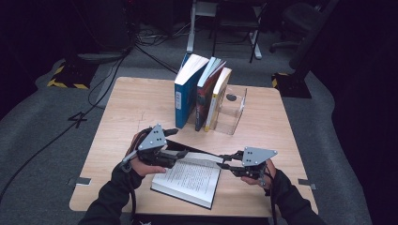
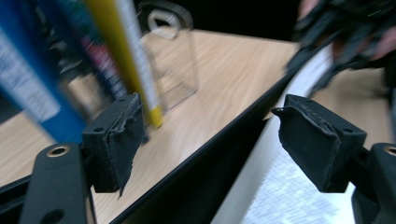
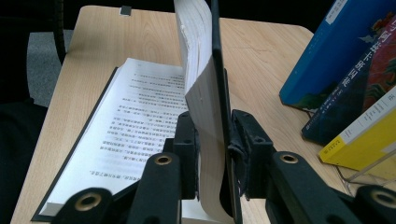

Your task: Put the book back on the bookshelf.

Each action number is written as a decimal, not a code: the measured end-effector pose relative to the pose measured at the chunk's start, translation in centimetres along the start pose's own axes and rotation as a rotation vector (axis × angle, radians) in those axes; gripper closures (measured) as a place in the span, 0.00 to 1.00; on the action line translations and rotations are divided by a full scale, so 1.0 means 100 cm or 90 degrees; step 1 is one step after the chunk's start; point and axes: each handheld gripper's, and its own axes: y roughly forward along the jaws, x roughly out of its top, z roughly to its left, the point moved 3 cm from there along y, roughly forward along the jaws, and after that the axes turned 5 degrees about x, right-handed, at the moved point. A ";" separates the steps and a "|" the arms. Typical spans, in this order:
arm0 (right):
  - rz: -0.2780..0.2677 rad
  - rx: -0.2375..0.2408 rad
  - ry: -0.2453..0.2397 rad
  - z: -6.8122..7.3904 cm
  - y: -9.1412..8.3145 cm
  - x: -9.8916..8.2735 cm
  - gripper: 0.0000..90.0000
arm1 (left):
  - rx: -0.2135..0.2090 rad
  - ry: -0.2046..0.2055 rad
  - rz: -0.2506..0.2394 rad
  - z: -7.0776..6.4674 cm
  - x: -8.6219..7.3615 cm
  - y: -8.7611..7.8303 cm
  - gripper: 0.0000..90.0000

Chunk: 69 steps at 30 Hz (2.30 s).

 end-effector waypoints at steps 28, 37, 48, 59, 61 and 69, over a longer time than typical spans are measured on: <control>0.027 -0.004 0.010 0.002 0.006 -0.003 0.70 | -0.028 0.105 0.161 -0.056 0.005 0.058 0.63; 0.030 -0.038 0.050 -0.008 0.002 -0.009 0.57 | -0.045 0.047 0.108 -0.045 0.003 0.050 0.81; 0.029 -0.043 0.029 -0.006 0.019 -0.008 0.57 | -0.056 0.044 0.109 -0.044 0.003 0.050 0.81; 0.013 -0.031 0.005 -0.008 0.021 -0.004 0.74 | -0.086 0.039 0.139 -0.044 0.005 0.046 0.40; 0.013 -0.031 0.006 -0.008 0.020 -0.004 0.75 | -0.069 0.051 0.158 -0.046 0.003 0.049 0.37; 0.010 -0.027 0.002 -0.007 0.019 0.000 0.78 | 0.042 0.096 0.197 -0.047 0.002 0.055 0.42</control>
